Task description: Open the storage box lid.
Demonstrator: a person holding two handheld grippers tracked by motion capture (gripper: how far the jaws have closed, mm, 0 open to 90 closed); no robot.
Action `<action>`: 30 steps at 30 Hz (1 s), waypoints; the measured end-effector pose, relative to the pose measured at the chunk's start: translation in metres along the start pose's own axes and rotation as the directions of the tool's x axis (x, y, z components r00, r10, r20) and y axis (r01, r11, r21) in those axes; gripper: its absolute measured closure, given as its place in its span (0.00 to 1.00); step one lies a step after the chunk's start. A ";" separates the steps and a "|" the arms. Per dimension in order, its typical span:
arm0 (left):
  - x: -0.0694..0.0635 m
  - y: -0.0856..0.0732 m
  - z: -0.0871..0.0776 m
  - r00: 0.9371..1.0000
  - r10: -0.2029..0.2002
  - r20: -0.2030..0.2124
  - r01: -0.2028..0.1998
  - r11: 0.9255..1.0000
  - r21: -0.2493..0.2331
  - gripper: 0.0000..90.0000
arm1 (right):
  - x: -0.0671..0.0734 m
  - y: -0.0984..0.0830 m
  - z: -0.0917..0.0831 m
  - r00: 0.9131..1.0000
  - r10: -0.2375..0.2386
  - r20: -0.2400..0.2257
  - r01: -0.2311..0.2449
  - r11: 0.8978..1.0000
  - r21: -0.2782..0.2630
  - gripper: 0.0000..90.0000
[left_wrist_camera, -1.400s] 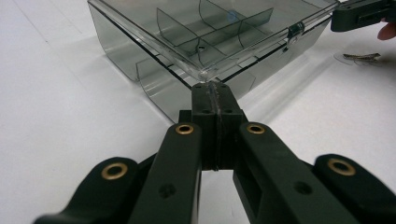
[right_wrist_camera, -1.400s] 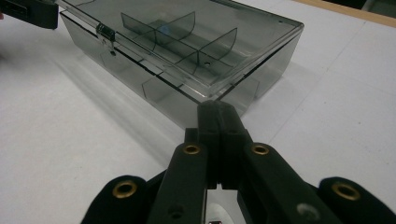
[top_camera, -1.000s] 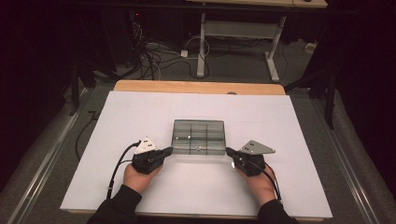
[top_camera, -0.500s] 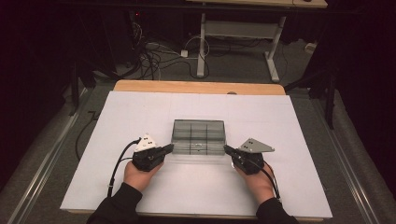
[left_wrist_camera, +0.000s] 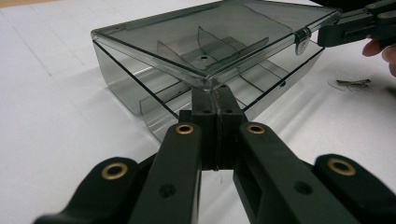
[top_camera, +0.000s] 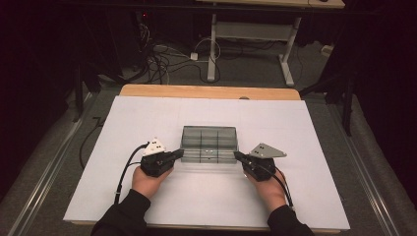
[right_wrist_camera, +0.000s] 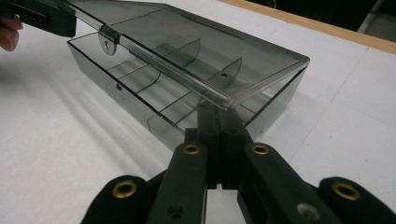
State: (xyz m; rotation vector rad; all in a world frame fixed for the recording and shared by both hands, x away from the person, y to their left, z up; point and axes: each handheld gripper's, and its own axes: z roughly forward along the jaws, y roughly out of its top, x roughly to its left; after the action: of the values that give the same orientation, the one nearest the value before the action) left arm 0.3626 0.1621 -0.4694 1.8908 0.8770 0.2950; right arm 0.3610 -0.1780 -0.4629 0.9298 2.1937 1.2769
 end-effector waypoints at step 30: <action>0.003 0.016 0.002 1.000 0.000 -0.015 -0.001 1.000 -0.028 0.98 | -0.007 0.013 0.002 1.000 -0.002 0.002 0.002 0.999 -0.046 1.00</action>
State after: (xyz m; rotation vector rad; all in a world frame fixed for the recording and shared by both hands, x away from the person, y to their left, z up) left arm 0.3729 0.1589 -0.4570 1.8651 0.8783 0.3210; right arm 0.3716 -0.1779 -0.4520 0.9099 2.1536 1.3194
